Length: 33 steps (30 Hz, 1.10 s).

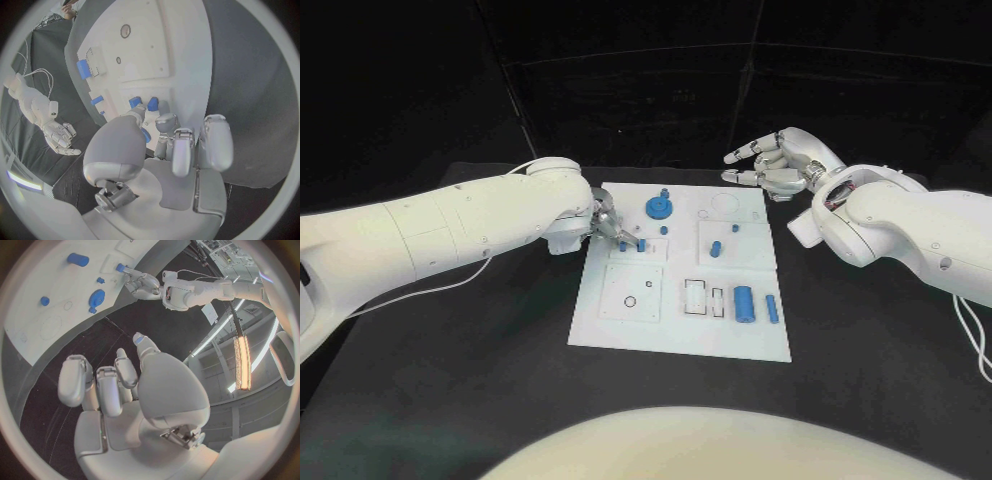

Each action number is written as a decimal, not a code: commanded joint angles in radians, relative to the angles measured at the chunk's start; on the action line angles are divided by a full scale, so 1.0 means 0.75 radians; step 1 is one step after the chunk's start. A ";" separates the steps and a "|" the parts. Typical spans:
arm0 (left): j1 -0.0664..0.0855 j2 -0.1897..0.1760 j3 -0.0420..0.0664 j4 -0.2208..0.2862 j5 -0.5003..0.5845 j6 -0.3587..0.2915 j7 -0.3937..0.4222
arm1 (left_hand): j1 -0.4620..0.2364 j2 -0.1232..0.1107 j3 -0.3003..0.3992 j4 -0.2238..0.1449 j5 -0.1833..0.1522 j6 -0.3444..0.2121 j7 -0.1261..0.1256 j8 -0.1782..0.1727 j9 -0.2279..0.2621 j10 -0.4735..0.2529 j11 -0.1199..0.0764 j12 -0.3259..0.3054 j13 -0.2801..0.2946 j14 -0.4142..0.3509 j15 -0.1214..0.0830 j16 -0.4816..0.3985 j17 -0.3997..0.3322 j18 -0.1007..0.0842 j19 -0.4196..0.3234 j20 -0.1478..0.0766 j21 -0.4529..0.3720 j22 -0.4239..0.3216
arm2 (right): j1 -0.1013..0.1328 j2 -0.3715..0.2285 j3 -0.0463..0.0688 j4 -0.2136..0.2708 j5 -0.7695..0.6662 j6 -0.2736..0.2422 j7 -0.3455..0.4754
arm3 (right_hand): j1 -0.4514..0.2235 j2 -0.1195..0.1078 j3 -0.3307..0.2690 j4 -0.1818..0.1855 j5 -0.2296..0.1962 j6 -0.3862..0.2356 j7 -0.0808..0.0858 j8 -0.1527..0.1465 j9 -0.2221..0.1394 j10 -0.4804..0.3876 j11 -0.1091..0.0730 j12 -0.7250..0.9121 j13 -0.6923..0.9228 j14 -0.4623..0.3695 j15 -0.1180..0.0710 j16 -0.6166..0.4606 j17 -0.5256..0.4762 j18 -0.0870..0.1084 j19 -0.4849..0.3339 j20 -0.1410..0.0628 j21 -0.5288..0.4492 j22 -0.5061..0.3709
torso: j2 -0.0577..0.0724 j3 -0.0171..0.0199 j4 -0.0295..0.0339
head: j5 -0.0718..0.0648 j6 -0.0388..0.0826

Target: Assemble the parts on the task board

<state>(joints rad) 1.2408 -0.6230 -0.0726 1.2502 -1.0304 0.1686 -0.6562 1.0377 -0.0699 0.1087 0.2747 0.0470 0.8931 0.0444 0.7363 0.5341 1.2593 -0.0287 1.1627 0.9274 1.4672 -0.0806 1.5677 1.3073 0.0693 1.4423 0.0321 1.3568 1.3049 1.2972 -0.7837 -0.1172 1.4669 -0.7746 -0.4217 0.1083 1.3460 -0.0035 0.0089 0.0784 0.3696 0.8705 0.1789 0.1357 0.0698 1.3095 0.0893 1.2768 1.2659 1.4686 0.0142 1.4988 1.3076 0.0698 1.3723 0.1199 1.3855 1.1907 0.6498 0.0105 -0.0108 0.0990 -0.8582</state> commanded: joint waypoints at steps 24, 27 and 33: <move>0.012 -0.034 0.052 0.056 0.048 -0.334 0.552 | 0.407 0.054 0.046 -0.137 0.016 -0.182 0.111 -0.189 -0.162 -0.451 0.105 -0.382 -0.427 -0.182 0.087 -0.512 -0.224 0.145 -0.495 0.070 -0.773 -0.737 | -0.002 0.003 0.001 -0.014 -0.013 0.007 0.008 | -0.001 0.000 0.002 0.008 0.007 -0.005 -0.006 0.007 -0.002 0.003 -0.005 0.002 -0.002 0.093 -0.010 -0.006 0.173 0.011 0.002 -0.009 -0.009 -0.003 | 0.000 0.0010 -0.0005 | -0.013 0.007; 0.012 -0.017 0.049 0.041 0.057 -0.381 0.729 | 0.508 0.033 0.109 -0.171 0.009 -0.162 0.130 -0.273 -0.236 -0.523 0.133 -0.528 -0.540 -0.321 0.109 -0.709 -0.422 0.144 -0.530 0.098 -0.852 -0.785 | -0.002 0.004 0.001 -0.015 -0.013 0.007 0.008 | -0.001 0.000 0.002 0.008 0.007 -0.005 -0.006 0.007 -0.002 0.003 -0.005 0.002 -0.002 0.093 -0.010 -0.006 0.173 0.011 0.002 -0.009 -0.009 -0.003 | 0.001 0.0000 -0.0023 | -0.016 0.010; 0.010 0.024 0.032 -0.002 -0.033 -0.427 0.932 | 0.582 -0.040 0.219 -0.203 0.006 -0.102 0.150 -0.452 -0.386 -0.515 0.170 -0.812 -0.804 -0.442 0.132 -0.944 -0.693 0.148 -0.523 0.128 -0.948 -0.853 | -0.002 0.006 0.001 -0.015 -0.013 0.008 0.008 | -0.001 0.000 0.002 0.008 0.007 -0.005 -0.006 0.007 -0.002 0.003 -0.005 0.002 -0.002 0.093 -0.010 -0.006 0.173 0.011 0.002 -0.009 -0.009 -0.003 | 0.000 0.0007 -0.0014 | -0.022 0.015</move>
<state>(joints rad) 1.2483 -0.6074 -0.0482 1.2542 -1.0162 -0.0920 -0.1208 1.4761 -0.0928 0.2694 0.1229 0.0556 0.8119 0.1593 0.4057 0.2505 0.8731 0.0903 0.5656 0.3356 1.1379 0.0163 0.8651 0.7944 0.1703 1.0467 0.1281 0.6482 0.6675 1.2944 -0.7802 -0.1173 1.4542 -0.7808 -0.4205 0.1085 1.3460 -0.0035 0.0089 0.0784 0.3696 0.8706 0.1789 0.1357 0.0698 1.3095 0.0893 1.2768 1.2652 1.4686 0.0142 1.4988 1.3073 0.0698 1.3723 0.1199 1.3855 1.1896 0.6501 0.0106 -0.0124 0.0845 -0.8485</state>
